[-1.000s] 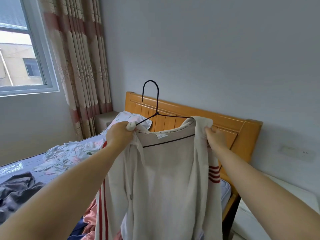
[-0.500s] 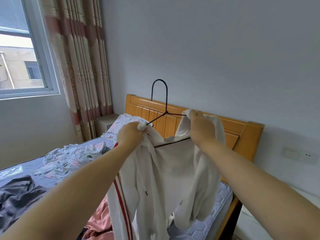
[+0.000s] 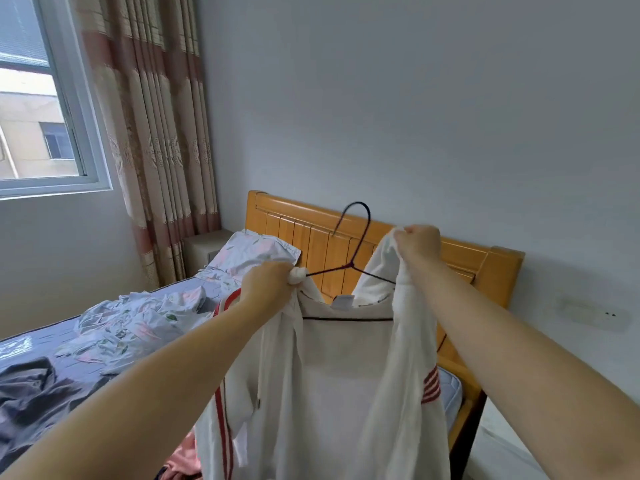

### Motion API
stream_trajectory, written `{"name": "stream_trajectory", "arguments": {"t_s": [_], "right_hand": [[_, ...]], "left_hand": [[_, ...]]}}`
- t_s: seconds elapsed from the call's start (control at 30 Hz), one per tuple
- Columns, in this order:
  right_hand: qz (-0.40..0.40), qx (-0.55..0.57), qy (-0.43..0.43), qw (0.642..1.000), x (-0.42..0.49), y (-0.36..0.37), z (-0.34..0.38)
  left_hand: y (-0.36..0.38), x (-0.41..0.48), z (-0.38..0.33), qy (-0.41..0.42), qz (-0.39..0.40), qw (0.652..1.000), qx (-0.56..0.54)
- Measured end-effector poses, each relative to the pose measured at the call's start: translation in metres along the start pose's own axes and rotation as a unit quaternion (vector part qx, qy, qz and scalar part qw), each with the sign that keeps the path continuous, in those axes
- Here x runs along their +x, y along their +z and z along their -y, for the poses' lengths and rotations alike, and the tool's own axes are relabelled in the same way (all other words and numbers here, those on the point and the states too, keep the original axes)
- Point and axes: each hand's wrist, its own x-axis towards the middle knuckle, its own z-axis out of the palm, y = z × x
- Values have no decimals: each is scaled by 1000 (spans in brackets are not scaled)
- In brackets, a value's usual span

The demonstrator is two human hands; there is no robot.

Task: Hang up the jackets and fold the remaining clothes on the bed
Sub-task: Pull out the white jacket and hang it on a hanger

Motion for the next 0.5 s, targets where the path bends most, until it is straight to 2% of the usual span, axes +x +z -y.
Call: {"name": "stream_trajectory", "arguments": {"t_s": [0.07, 0.13, 0.2, 0.23, 0.3, 0.33, 0.37, 0.43, 0.5], "right_hand": [[-52, -137, -183, 972, -10, -2, 18], [-114, -295, -358, 879, -24, 2, 17], [-52, -390, -449, 802, -44, 11, -1], [30, -417, -478, 773, -52, 18, -12], [175, -387, -516, 744, -65, 24, -33], [223, -341, -523, 749, -70, 23, -41], [226, -279, -526, 771, -73, 22, -47], [116, -143, -516, 836, -69, 19, -52], [-13, -79, -434, 897, -51, 15, -46]], "left_hand": [[7, -1, -3, 1, 8, 1000, -12], [11, 0, -1, -37, 5, 998, -51], [13, 1, 2, -72, 1, 993, -94], [13, 1, 3, -81, 0, 991, -110], [14, 1, 5, -87, -3, 989, -120], [16, 1, 8, -86, -6, 989, -122], [19, 0, 10, -86, -10, 988, -129], [20, -2, 13, -93, -14, 985, -146], [21, -2, 17, -104, -13, 981, -164]]}}
